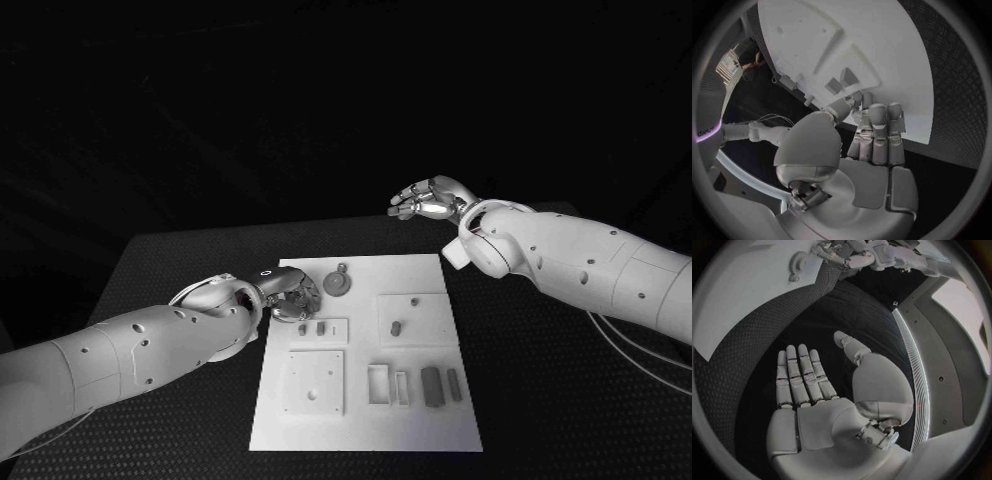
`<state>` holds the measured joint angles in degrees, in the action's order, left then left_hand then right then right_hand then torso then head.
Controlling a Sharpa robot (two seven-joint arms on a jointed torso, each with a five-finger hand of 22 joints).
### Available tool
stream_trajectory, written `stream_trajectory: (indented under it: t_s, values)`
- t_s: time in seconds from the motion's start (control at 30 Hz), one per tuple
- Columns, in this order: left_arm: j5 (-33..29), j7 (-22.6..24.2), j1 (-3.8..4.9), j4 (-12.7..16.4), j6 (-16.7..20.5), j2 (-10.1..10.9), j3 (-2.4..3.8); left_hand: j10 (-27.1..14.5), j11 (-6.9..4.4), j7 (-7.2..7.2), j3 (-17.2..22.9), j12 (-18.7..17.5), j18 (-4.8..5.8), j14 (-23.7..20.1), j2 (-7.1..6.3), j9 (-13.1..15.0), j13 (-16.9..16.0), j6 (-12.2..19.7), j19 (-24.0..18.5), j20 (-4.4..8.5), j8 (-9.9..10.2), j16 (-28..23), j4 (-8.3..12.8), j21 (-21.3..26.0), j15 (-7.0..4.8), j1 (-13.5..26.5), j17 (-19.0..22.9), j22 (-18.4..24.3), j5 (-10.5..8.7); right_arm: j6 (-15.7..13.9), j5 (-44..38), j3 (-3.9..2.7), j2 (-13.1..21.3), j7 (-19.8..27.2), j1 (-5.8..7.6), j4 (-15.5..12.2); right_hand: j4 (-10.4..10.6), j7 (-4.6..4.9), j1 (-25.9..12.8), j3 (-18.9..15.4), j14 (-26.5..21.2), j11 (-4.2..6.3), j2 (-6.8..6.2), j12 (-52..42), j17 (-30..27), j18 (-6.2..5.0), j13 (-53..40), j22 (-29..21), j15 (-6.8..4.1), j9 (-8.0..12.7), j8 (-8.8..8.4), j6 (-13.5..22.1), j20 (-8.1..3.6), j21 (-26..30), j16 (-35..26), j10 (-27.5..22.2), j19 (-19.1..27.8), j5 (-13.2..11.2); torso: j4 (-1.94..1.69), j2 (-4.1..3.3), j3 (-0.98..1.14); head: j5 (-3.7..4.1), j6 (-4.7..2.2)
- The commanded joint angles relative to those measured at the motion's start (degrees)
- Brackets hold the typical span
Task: Assemble the parts on the task board
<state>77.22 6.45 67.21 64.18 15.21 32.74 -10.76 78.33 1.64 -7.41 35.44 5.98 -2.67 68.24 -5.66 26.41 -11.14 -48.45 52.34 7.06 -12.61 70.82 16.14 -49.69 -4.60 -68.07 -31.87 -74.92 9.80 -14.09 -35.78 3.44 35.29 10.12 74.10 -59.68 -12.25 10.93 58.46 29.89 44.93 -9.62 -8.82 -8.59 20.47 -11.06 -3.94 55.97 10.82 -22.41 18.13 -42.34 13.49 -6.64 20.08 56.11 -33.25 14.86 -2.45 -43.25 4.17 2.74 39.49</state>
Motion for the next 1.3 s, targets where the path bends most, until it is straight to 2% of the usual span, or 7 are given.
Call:
stream_trajectory:
  t_s: [0.03, 0.47, 0.6, 0.77, 0.87, 0.93, 1.3]
  values:
    - [-0.6, -0.2, -0.09, 0.0, -0.1, 0.1, -0.03, 0.4, 0.05, 0.12, -0.3, 0.2, -0.33, 0.4, -0.7, -0.1, -0.2, 0.6, 0.4, 2.96, 0.3, 0.4, -0.1, -0.2, -0.1, 0.0, 0.1, -0.7, -0.32, 0.5, -0.1, -0.01, 0.0, 0.3, -0.02, -0.1, 0.0, 0.03, 0.1, -0.1, -0.4, 0.01, 0.11, 0.3, -0.1, 0.36, 0.0, 0.1, -0.11, 0.1, 0.27, 0.2, -0.03, 0.2, 0.2, 0.2, 0.2, 0.3, -0.02, -0.01, -0.04, -0.02, -0.07]
    - [-1.2, 0.2, -0.07, -1.8, -0.3, 1.1, 0.1, 0.1, 0.14, -0.14, -0.3, 0.0, -0.26, 0.3, -0.8, 0.1, -0.5, -0.1, 0.4, 3.02, -0.4, 0.4, 0.0, -0.1, -0.03, -0.2, 0.1, -0.8, -0.26, 0.3, -0.3, -0.01, 0.4, 0.0, -0.02, -0.2, -0.1, 0.04, 0.2, -0.1, -0.4, -0.01, 0.1, 0.3, -0.1, 0.35, 0.0, 0.2, -0.07, 0.1, 0.28, 0.2, -0.05, 0.3, 0.3, 0.2, 0.2, 0.3, -0.03, 0.02, -0.01, -0.15, -0.51]
    - [-5.2, 1.9, 0.03, -4.0, -0.4, 1.3, 0.74, -3.3, 1.38, -0.68, -0.3, -1.8, -0.05, -1.1, -0.94, 1.8, -0.2, -5.5, -1.0, 2.23, -3.9, 0.0, -0.1, 0.4, 1.16, 0.0, 0.3, -0.9, -0.34, -1.6, -3.5, -0.01, 1.6, -1.3, -0.03, -1.7, -0.8, 0.38, 2.0, 0.9, 0.0, -0.33, 0.57, 0.3, -0.2, 0.29, -0.1, 0.6, 0.41, 0.2, 0.46, 0.0, -0.11, 0.4, 0.6, 0.6, -0.2, -1.0, -0.18, 0.13, 0.05, 0.08, -1.01]
    - [-24.5, 2.1, 0.71, -7.5, -2.4, 1.2, 1.88, -4.6, 2.13, -0.65, -0.4, -2.1, -0.29, -3.4, -1.0, 2.3, -0.2, -5.3, -1.7, 1.44, -4.2, -1.7, -0.3, 0.7, 1.92, 0.5, 1.2, -1.0, -1.09, 0.5, -6.8, -0.01, 2.7, -1.3, -0.08, -3.0, -1.4, 0.24, 3.4, 2.0, 0.5, -0.21, 0.34, 0.1, -0.3, 0.2, -0.1, 1.1, 0.41, 0.3, 0.77, -0.6, -0.15, 0.4, 1.0, 1.1, -0.7, -2.3, -0.09, 0.14, 0.12, 0.0, -1.49]
    - [-40.3, 2.7, 1.36, -9.4, -2.8, 1.4, 1.88, -5.4, 2.61, -1.23, -1.0, -2.1, -0.25, -5.2, -0.88, 2.5, -0.3, -4.4, -3.4, 0.74, -4.1, -4.5, -1.6, 2.0, 2.46, 2.6, 2.7, -0.5, -6.49, 3.1, -10.4, 0.0, 3.6, -0.8, -0.08, -4.0, -2.1, -0.37, 4.2, 2.3, 0.7, 0.28, 0.6, -0.4, -0.4, 0.18, -0.2, 1.4, 0.27, 0.2, 1.35, -1.6, -0.13, 0.5, 1.2, 2.1, -0.9, -2.3, 0.03, 0.14, 0.11, -0.01, -2.0]
    - [-46.6, 3.5, 1.62, -9.2, -2.6, 2.0, 2.01, -6.0, 3.05, -1.5, -1.3, -2.0, 0.09, -6.6, -0.94, 2.7, -0.4, -3.6, -5.0, 0.21, -4.0, -7.2, -2.3, 3.7, 2.84, 4.0, 4.0, 0.2, -6.74, 4.1, -14.5, 0.0, 4.7, -0.9, -0.08, -4.8, -2.7, -0.86, 4.7, 2.4, 1.1, 0.65, 0.94, -0.8, -0.3, 0.05, -0.4, 1.7, 0.03, 0.1, 1.74, -2.4, -0.18, 0.5, 1.5, 3.1, -1.4, -2.4, 0.07, 0.08, 0.11, 0.01, -2.32]
    - [-58.6, 8.8, 3.85, -2.5, -6.9, 6.9, 3.07, -7.6, 4.25, -1.93, -6.0, -1.9, 1.76, -9.8, -0.98, 3.8, -1.4, -1.7, -9.2, -1.51, -4.6, -19.4, -2.9, 10.1, 4.79, 9.0, 9.2, 2.8, -6.94, 10.5, -35.0, 1.01, 8.4, -6.1, -0.11, -9.3, -3.2, -1.86, 5.5, 3.3, 4.2, 1.53, 0.47, -2.1, 2.0, -1.41, -1.1, 2.3, -1.74, 0.3, 2.46, -5.1, -0.21, 0.0, 4.1, 6.2, -5.6, -5.2, -0.06, 0.19, -0.03, 0.49, -3.12]
